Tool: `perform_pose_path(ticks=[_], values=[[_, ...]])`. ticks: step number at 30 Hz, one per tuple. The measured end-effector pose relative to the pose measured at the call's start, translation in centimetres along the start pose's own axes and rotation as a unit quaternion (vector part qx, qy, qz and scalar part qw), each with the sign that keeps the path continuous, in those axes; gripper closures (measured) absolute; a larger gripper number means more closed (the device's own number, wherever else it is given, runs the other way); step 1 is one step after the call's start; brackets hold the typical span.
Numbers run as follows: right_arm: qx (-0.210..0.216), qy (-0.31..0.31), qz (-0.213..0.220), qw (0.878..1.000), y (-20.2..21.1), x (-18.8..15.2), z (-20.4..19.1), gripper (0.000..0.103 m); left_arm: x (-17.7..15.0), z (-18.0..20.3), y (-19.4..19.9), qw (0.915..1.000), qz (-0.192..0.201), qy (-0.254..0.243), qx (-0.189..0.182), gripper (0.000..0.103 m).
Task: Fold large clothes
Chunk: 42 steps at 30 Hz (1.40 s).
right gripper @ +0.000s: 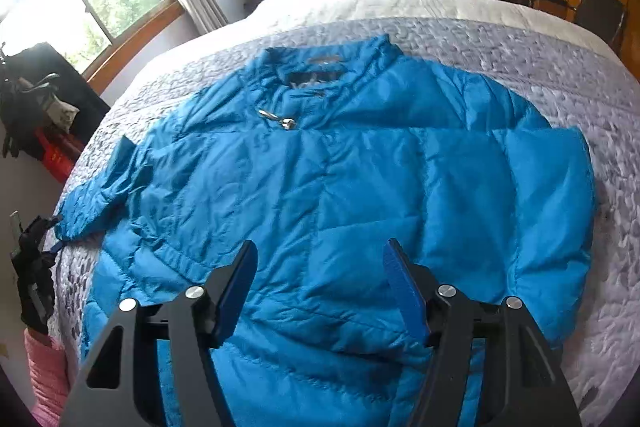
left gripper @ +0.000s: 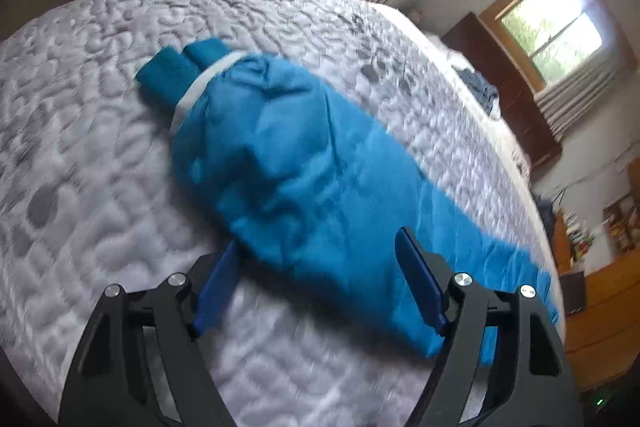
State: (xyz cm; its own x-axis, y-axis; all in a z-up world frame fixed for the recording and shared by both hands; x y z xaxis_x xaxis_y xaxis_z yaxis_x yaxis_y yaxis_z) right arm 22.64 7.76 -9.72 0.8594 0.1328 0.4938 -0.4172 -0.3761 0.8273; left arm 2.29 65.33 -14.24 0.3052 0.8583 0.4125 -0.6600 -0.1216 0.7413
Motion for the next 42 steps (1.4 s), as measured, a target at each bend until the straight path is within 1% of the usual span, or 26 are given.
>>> perform_pose_path(ticks=[1,2,3,4,5,6,8,9,12,14,17,20,24,26,27,28,29,33,35,38,42], values=[[0.000,-0.002,-0.002,1.000,-0.2,-0.1,0.2,0.037,0.5,0.1,-0.5,0.9999,0.001,0.010,-0.002,0.032],[0.001,-0.003,-0.004,1.000,-0.3,-0.2,0.4,0.037,0.9,0.0,-1.0,0.9998,0.004,0.018,0.003,0.037],[0.001,-0.003,-0.006,1.000,-0.5,-0.3,0.5,0.037,1.3,-0.2,-1.2,0.9997,0.007,0.021,0.008,0.046],[0.000,-0.004,-0.007,1.000,-0.7,-0.4,0.6,0.037,1.6,-0.3,-1.4,0.9996,0.011,0.023,0.016,0.052],[-0.001,-0.004,-0.008,1.000,-0.8,-0.5,0.7,0.037,1.8,-0.5,-1.5,0.9992,0.013,0.026,0.026,0.063],[-0.002,-0.003,-0.009,1.000,-0.9,-0.5,0.8,0.037,1.9,-0.6,-1.5,0.9991,0.014,0.032,0.026,0.072],[-0.002,-0.002,-0.008,1.000,-0.8,-0.5,0.8,0.037,2.3,-0.7,-1.6,0.9986,0.018,0.047,0.019,0.086],[-0.002,-0.002,-0.008,1.000,-0.8,-0.5,0.8,0.037,2.4,-0.7,-1.5,0.9984,0.021,0.050,0.015,0.091],[-0.002,-0.003,-0.006,1.000,-0.6,-0.5,1.0,0.037,2.7,0.2,0.0,0.9983,0.044,0.038,0.001,0.099],[-0.002,-0.006,-0.004,1.000,-0.3,-0.5,1.2,0.037,2.8,1.0,1.2,0.9980,0.059,0.024,-0.004,0.100],[-0.002,-0.010,0.001,1.000,0.2,-0.2,1.4,0.037,3.0,3.2,3.1,0.9964,0.083,-0.003,-0.018,0.101],[0.000,-0.012,0.007,1.000,0.8,0.0,1.7,0.037,2.6,6.6,5.3,0.9934,0.100,-0.037,-0.042,0.101],[-0.005,-0.013,0.016,1.000,1.7,0.3,1.9,0.037,0.9,12.4,7.7,0.9854,0.116,-0.099,-0.077,0.101],[-0.006,-0.012,0.019,1.000,2.1,0.4,1.9,0.037,-0.7,15.7,9.0,0.9794,0.116,-0.131,-0.100,0.101],[-0.006,-0.012,0.022,1.000,2.3,0.5,2.0,0.037,-1.5,17.1,9.4,0.9767,0.115,-0.144,-0.110,0.101],[-0.005,-0.013,0.023,1.000,2.5,0.5,2.0,0.037,-2.8,19.3,9.8,0.9722,0.109,-0.164,-0.127,0.101],[-0.006,-0.013,0.025,1.000,2.6,0.6,2.2,0.037,-3.5,20.6,9.8,0.9695,0.105,-0.176,-0.135,0.101],[-0.009,-0.015,0.027,0.999,3.0,0.7,2.5,0.037,-8.3,26.8,10.3,0.9523,0.084,-0.236,-0.174,0.101],[-0.011,-0.015,0.028,0.999,3.2,0.8,2.7,0.037,-10.9,29.3,10.0,0.9439,0.072,-0.263,-0.186,0.101],[-0.015,-0.015,0.031,0.999,3.4,0.8,2.9,0.037,-14.5,32.0,9.0,0.9343,0.049,-0.291,-0.199,0.101],[-0.015,-0.015,0.031,0.999,3.5,0.8,3.0,0.037,-19.0,34.7,6.4,0.9266,0.017,-0.314,-0.207,0.101]])
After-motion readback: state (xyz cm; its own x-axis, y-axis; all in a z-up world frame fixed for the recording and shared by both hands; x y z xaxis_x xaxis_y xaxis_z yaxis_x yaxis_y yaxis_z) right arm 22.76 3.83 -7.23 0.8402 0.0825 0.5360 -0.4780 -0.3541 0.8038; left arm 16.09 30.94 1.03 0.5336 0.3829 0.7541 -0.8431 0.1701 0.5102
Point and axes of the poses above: each gripper's, at about its wrist camera, not at the fingertips, and y roughly against the way its jaws point, z to its right, x to its top, the point moved 10 cm from there along -y, roughly the way its jaws point
